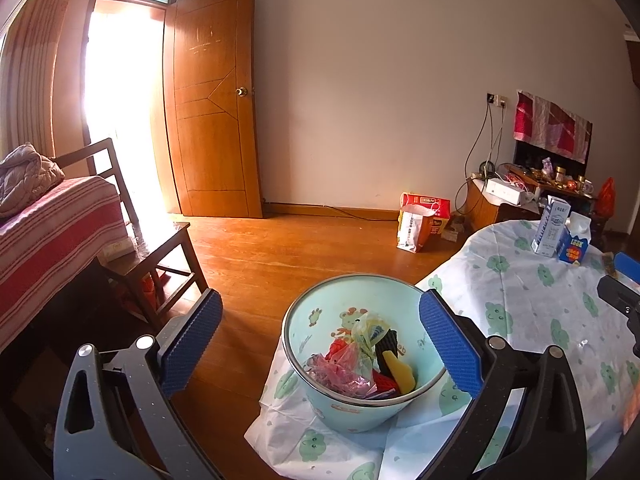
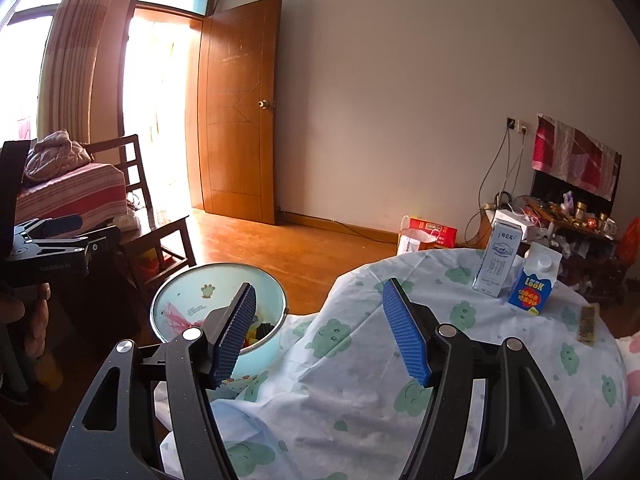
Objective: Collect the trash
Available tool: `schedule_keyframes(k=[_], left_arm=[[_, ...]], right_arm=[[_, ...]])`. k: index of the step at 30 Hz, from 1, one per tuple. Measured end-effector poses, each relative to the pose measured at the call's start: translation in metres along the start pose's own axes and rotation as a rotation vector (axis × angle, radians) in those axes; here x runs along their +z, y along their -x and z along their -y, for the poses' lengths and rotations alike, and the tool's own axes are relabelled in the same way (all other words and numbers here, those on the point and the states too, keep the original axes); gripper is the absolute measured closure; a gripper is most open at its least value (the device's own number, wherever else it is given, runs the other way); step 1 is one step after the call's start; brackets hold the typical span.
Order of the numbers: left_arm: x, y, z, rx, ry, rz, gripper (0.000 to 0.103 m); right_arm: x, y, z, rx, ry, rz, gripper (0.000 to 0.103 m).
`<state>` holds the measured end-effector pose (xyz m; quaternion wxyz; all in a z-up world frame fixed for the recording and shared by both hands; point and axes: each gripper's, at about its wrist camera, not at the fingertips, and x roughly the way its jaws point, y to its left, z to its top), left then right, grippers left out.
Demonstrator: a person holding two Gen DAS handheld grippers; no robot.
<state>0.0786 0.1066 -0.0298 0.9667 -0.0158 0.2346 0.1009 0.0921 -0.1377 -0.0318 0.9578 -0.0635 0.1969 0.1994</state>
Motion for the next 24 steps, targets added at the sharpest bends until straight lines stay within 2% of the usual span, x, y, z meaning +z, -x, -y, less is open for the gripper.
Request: schedule_keyframes(k=[24], left_arm=[[0.0005,0.0015,-0.0007,0.007,-0.007,-0.006,0.006]], right_arm=[[-0.0029,0.0011,-0.0025,-0.002,-0.01,0.001,0.036]])
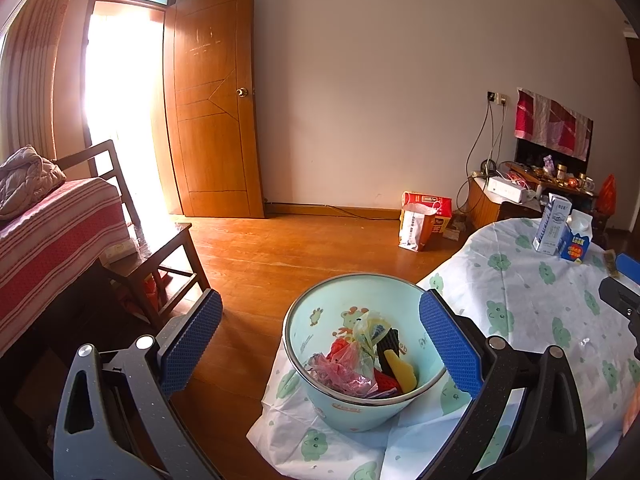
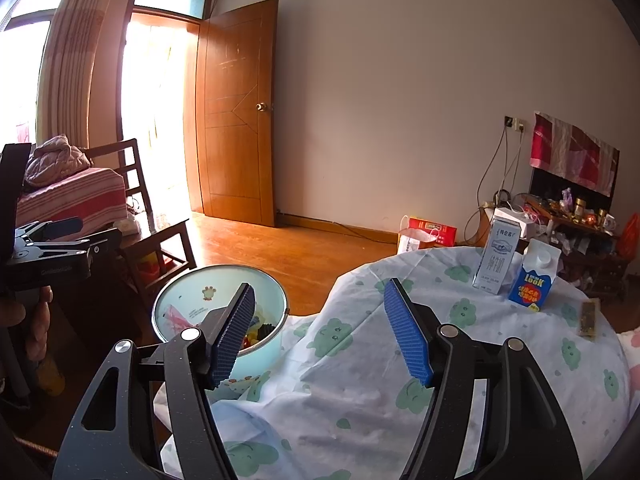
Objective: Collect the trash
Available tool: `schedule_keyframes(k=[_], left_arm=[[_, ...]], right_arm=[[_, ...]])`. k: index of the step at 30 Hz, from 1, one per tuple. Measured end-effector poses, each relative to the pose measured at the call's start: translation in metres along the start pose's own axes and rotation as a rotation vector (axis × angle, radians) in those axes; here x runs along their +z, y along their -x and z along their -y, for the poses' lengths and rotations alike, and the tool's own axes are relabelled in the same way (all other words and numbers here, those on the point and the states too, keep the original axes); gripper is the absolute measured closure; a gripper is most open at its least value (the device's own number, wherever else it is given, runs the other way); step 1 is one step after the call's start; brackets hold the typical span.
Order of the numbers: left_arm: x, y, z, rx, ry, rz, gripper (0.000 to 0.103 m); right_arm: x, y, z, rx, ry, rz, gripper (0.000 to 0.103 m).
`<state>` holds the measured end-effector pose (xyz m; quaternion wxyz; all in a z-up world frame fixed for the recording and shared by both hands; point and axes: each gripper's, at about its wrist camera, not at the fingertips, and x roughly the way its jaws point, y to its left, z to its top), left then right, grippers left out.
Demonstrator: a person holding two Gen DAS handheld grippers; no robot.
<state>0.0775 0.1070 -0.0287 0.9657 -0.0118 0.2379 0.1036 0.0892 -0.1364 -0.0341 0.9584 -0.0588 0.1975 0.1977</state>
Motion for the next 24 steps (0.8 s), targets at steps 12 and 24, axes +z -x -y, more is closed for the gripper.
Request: schedule_keyframes(k=[12,24], left_arm=[[-0.001,-0.005,0.003,0.012,-0.009,-0.017,0.006],[-0.004,-0.008,0.01,0.021,-0.031,-0.027,0.006]], right_arm=[[-0.006,-0.002,-0.006,0.002,0.008,-0.011,0.036],[-0.006,-0.002,-0.005,-0.004,0.0,-0.004,0.036]])
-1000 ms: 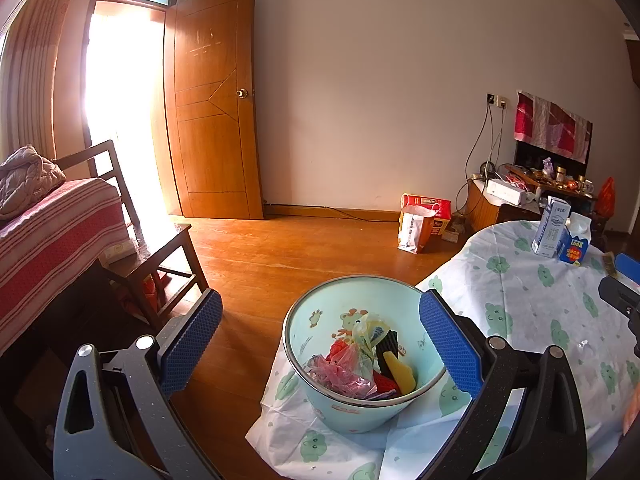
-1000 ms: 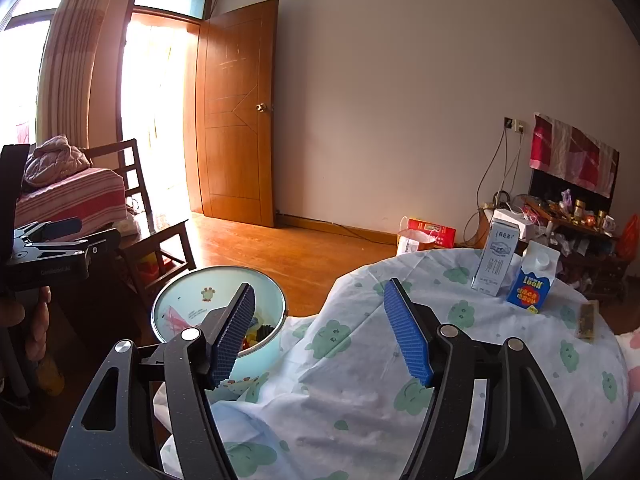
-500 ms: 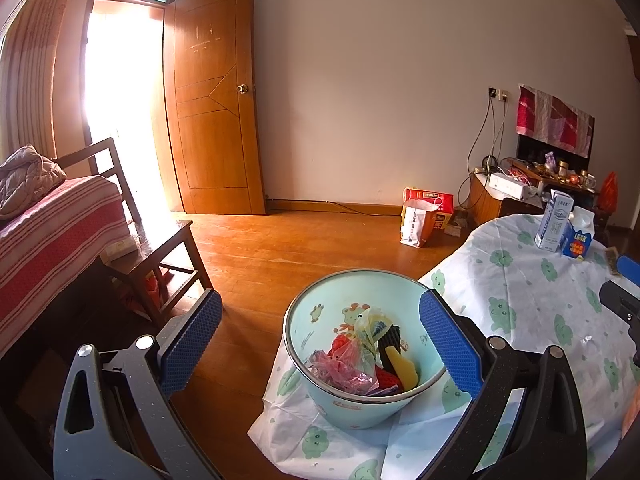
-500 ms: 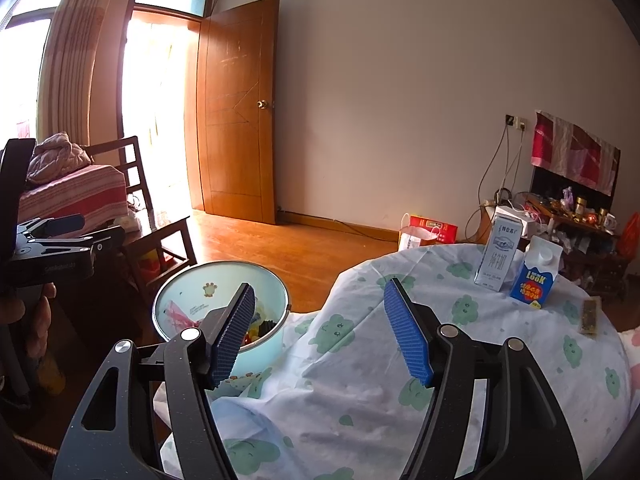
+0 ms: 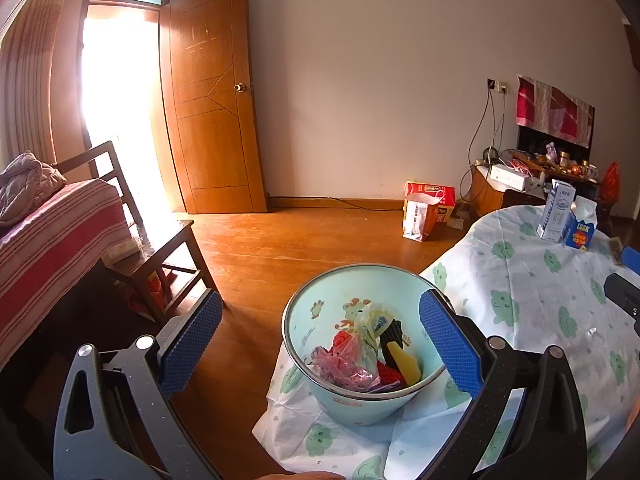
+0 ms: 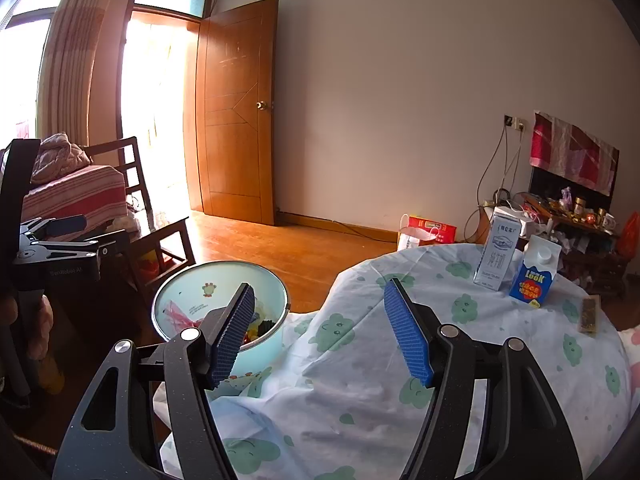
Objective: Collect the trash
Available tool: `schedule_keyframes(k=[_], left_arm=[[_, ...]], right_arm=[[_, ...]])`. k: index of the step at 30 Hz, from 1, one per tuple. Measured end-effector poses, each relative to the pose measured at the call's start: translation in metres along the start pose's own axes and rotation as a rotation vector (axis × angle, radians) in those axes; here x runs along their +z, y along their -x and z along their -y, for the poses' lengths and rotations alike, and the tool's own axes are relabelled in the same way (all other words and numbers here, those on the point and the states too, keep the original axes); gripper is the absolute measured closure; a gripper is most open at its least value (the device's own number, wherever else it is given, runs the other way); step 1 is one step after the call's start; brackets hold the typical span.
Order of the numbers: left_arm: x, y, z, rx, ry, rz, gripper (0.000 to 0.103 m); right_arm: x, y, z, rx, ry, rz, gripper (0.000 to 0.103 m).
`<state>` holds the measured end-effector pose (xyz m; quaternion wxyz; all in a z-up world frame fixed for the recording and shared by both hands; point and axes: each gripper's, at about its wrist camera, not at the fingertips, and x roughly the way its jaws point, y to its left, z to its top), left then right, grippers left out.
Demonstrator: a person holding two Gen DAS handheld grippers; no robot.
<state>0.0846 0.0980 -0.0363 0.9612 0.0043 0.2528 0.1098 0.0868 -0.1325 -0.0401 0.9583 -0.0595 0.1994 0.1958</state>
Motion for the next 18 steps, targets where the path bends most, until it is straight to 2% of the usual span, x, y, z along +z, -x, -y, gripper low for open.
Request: schedule_keyframes(k=[9,18], left_arm=[[-0.0014,-0.0016,0.0006,0.012,-0.007,0.002,0.006],[-0.0028,-0.0033,0.0022,-0.021,0.0,-0.017,0.006]], right_arm=[[-0.0004,-0.0002,0.001,0.002,0.0,-0.002,0.036],[-0.0006,-0.0001,0.0013,0.002,-0.001,-0.003,0.036]])
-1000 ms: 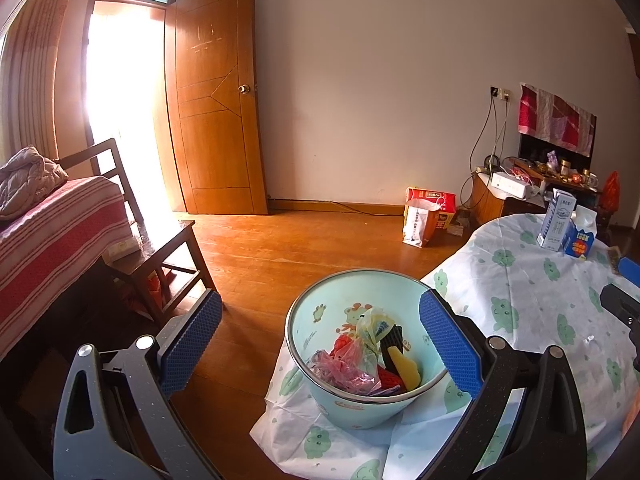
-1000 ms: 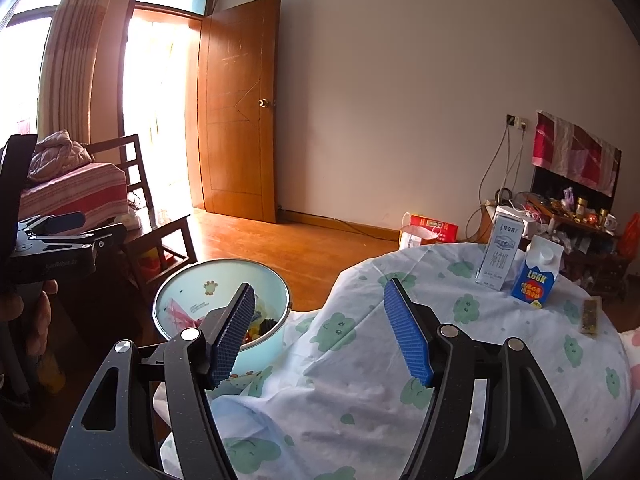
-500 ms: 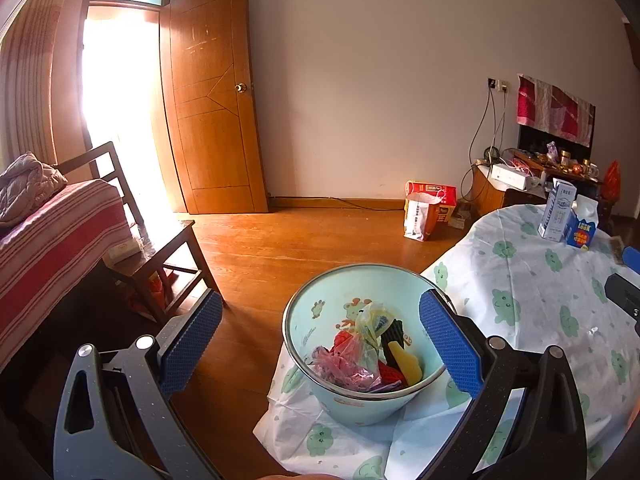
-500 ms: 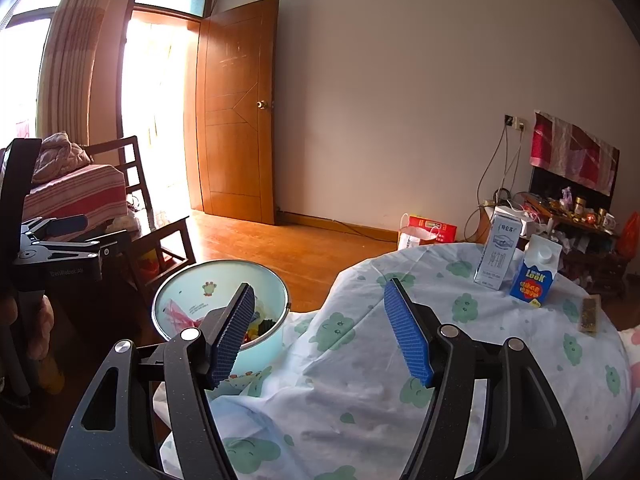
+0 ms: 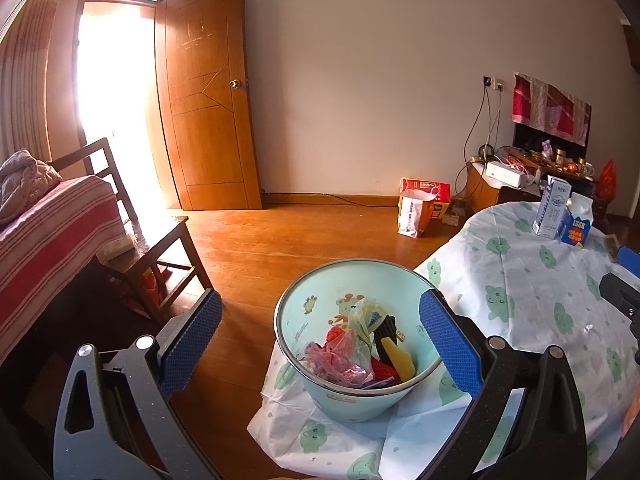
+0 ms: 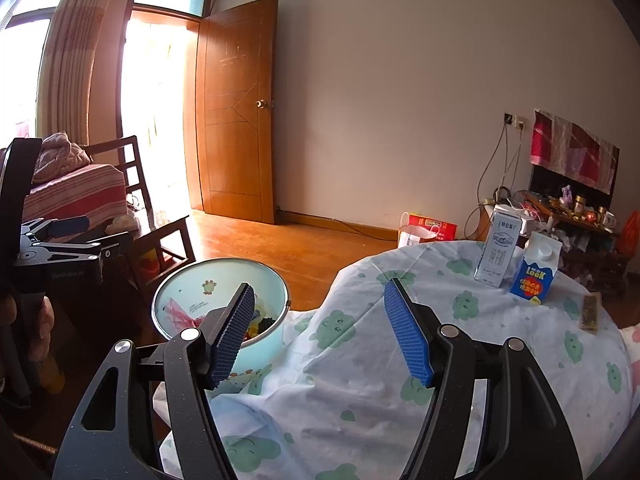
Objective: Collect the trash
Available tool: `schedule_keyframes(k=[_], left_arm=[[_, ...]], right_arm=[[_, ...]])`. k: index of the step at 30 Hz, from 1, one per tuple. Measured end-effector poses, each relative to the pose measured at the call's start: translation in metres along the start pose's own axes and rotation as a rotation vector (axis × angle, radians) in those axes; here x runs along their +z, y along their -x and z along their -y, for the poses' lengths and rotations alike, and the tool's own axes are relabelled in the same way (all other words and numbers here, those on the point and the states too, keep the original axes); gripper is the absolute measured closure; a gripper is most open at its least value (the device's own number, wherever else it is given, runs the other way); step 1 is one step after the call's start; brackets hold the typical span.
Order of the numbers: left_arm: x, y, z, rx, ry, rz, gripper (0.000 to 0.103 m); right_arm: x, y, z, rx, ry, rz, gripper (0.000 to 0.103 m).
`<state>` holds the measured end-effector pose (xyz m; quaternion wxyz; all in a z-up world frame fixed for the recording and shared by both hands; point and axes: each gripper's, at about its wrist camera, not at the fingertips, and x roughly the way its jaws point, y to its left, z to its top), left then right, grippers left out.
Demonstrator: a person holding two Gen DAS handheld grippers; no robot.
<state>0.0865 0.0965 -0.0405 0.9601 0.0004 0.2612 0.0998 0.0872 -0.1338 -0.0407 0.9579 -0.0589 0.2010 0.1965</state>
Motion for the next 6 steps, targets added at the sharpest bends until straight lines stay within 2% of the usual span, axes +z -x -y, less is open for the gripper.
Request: schedule_keyframes(k=[3,6], left_arm=[[-0.001,-0.002,0.0,-0.001,0.001,-0.006,0.006],[-0.001,-0.003,0.0,-0.004,0.0,-0.007,0.006]], right_arm=[[-0.001,0.001,0.002,-0.013,0.0,0.007,0.029],[-0.002,0.001,0.014,-0.033,-0.015,0.003,0.028]])
